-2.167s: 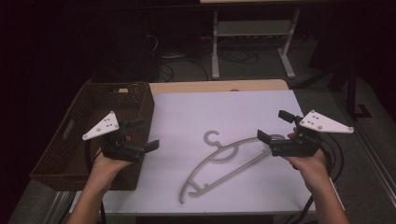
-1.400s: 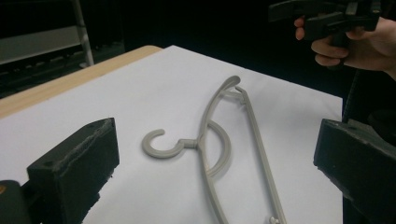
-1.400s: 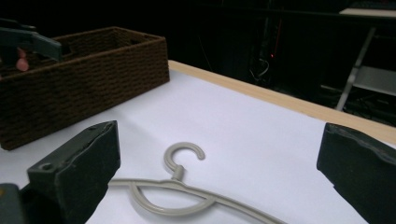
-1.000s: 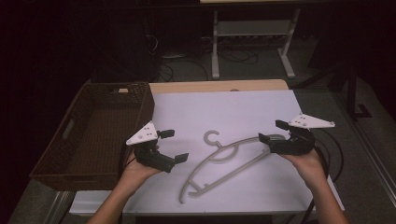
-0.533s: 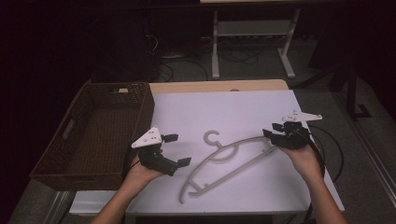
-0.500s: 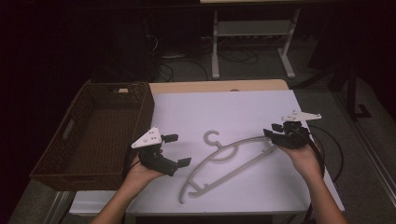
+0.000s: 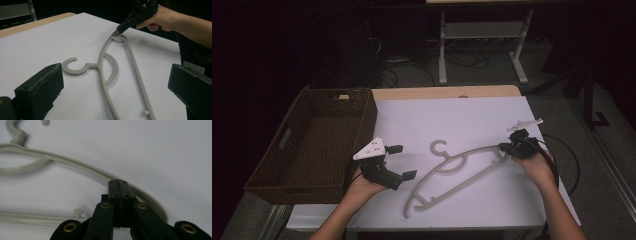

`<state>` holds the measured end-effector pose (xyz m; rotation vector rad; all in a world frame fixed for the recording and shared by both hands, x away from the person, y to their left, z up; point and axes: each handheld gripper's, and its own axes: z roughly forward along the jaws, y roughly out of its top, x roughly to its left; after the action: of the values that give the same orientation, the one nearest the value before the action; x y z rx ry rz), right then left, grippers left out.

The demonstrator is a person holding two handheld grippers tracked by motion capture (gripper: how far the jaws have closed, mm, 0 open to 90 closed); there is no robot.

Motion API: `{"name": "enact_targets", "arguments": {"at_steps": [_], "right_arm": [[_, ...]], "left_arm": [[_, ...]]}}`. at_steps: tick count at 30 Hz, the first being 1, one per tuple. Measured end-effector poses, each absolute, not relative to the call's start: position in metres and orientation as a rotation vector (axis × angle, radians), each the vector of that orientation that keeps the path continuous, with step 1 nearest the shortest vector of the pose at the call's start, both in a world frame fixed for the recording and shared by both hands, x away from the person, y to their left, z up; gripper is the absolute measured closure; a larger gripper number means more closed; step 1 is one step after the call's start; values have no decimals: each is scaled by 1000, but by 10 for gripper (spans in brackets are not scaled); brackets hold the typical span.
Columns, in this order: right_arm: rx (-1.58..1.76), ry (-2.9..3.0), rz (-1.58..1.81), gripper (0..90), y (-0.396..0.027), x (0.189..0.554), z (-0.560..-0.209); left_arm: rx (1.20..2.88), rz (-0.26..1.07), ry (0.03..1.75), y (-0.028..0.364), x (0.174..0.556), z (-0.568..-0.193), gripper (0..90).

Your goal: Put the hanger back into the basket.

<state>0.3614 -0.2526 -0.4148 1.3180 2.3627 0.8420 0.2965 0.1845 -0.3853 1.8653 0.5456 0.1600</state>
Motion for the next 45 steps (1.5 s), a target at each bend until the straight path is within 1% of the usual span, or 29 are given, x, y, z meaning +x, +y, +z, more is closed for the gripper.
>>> {"name": "enact_targets", "arguments": {"at_steps": [6,16,25,45], "right_arm": [[1328,2396,788,893,-255,364,-423],[1301,2453,727,894,-247,360,-422],[1297,2489,700,895,-248,351,-421],[1275,2591,756,895,-239,307,-418]], "left_arm": [[1875,156,540,184,296,-386,0],[1873,152,542,183,295,-386,0],[1877,151,540,182,295,-386,0],[1893,147,537,181,295,-387,0]]}}
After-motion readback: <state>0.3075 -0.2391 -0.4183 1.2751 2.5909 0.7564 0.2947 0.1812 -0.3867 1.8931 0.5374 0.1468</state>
